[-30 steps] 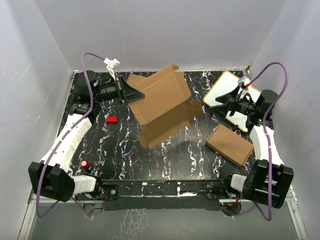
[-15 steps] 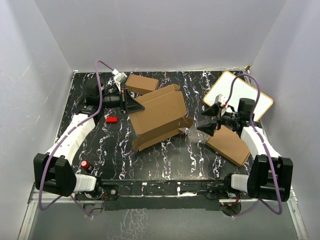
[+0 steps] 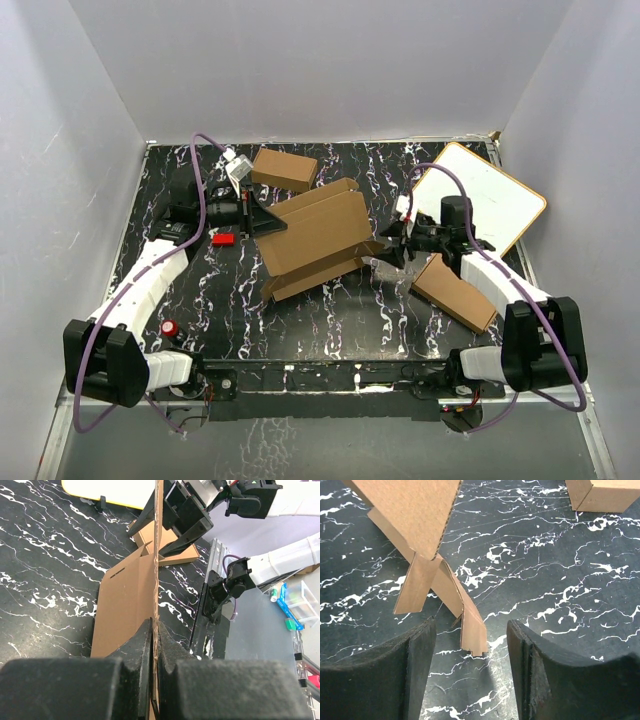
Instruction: Fold the paper box
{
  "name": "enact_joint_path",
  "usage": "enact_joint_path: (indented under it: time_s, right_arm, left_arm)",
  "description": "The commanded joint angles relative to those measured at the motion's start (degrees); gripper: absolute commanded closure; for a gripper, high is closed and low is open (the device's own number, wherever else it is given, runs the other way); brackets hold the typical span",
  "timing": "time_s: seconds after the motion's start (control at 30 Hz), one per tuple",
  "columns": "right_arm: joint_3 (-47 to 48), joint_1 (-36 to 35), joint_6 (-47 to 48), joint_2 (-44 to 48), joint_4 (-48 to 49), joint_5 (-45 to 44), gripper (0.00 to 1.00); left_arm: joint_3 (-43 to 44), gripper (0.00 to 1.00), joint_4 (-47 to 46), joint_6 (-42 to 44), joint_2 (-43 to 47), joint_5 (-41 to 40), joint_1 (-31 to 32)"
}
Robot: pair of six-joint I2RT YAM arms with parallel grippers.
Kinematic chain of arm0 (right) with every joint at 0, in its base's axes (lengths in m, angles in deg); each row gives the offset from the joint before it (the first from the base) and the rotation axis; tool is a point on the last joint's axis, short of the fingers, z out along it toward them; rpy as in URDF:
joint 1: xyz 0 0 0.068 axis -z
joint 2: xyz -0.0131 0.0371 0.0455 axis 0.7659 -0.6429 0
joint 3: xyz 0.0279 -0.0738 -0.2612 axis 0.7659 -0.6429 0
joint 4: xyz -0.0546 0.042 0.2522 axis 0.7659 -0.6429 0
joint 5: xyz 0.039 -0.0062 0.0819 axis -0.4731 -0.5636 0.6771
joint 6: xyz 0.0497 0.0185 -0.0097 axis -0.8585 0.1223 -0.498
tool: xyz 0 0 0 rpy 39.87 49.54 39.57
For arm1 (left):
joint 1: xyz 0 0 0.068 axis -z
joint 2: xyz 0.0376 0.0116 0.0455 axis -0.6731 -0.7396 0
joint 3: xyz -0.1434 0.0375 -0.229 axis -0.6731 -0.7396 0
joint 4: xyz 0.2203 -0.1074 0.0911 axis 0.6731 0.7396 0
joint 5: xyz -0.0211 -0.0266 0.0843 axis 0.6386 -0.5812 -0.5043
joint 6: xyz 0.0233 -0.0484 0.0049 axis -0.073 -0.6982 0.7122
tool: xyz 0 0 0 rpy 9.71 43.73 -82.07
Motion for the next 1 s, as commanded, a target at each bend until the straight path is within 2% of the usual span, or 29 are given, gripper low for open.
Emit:
enact_joint_path:
  time_s: [0.0,0.27,0.3,0.47,0.83,0.97]
  right_arm:
    - [0.2,-1.8,0.5,-1.3,6.7,-5.2,0.43]
    - [0.1,-4.1,0.0,-1.2,8.1,-10.9,0.87]
    - [0.2,-4.5,-0.7,-1.0,8.7,-11.6,0.9]
    - [1.7,-5.8,-8.3,-0.2,10.8,-16.9,0.92]
    - [1.6,-8.0,-15.2,-4.6,14.2,-23.8,0.92]
    - [1.5,-8.2,-16.1,-5.1,14.3,-22.6,0.92]
  left_arm:
    - [0.7,1.0,0.5,2.8,1.2,0.4,-0.3]
    - [0.6,1.0,0.3,4.1,0.6,-2.7,-0.3]
    - [0.5,1.0,-0.4,4.1,0.4,-3.3,-0.3]
    - [-0.7,1.0,-4.9,4.6,-0.2,-6.2,-0.1]
    - [0.9,1.0,2.5,19.4,-2.2,-13.7,3.1]
    - [1.1,1.0,4.7,22.2,-1.3,-14.8,4.1]
